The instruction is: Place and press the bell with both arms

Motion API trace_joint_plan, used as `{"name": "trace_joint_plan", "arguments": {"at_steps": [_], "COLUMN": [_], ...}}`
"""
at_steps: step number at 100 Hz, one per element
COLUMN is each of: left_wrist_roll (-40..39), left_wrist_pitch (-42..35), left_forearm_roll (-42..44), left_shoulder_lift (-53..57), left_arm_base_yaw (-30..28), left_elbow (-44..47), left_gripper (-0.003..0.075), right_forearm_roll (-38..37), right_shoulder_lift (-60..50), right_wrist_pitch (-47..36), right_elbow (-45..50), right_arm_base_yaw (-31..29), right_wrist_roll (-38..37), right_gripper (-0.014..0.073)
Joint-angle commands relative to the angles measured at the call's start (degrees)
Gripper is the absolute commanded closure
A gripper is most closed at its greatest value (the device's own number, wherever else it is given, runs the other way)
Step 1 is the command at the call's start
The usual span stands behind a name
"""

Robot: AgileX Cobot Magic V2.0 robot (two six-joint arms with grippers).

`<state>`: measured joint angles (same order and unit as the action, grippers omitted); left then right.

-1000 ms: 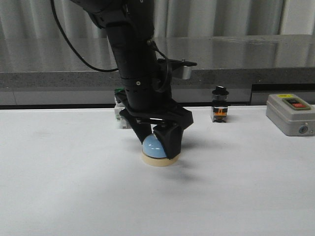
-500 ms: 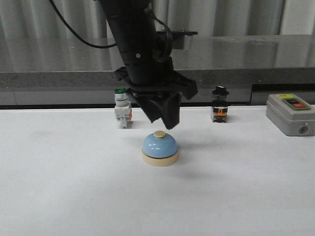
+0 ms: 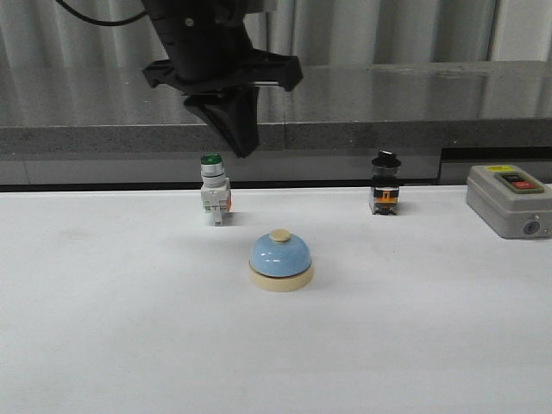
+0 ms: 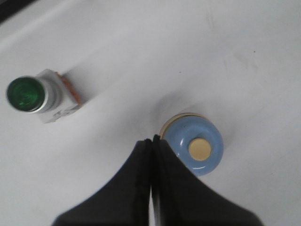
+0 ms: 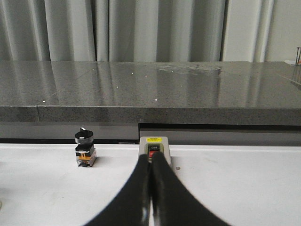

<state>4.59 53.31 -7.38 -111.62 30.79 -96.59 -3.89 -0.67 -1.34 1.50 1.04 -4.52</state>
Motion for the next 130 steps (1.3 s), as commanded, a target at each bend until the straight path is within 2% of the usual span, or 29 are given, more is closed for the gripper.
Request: {"name": "trace_joint_plan", "arguments": {"at_steps": [1,35,81,105,130], "left_wrist_roll": [-0.9,-2.3,-2.3,-2.3,-2.3], "left_wrist_pitch": [-2.3,-8.7,-12.9,-17.2,-23.1], "left_forearm_roll": [-0.6,-0.6,-0.5,-0.3,-0.3], "left_shoulder_lift": [6.4,20.7,37.4,46.8,58.6], "left_arm_base_yaw": [-1.7,-10.9,-25.4,-28.2,-28.3], "left_elbow": [0.7,15.0,34.0,43.9,54.2], "left_gripper": [0.0741,0.0741,0.0741,0.0741,0.0741], "right_forearm_roll": [0.2,0.2,0.2,0.2,0.2], "right_shoulder_lift": [-0.8,-0.8,-0.8,-0.8,-0.8], "right_wrist_pitch": [-4.9,-4.9,-4.9,-4.9,-4.9], "right_elbow": [-0.8,-0.8,-0.8,-0.8,-0.8], "right_arm_base_yaw": [-0.3,-0.3,-0.3,-0.3,-0.3], "right_wrist_roll": [-0.2,-0.2,-0.2,-0.2,-0.2], "right_gripper": [0.0662,0.0662,0.0662,0.0662,0.0662]}}
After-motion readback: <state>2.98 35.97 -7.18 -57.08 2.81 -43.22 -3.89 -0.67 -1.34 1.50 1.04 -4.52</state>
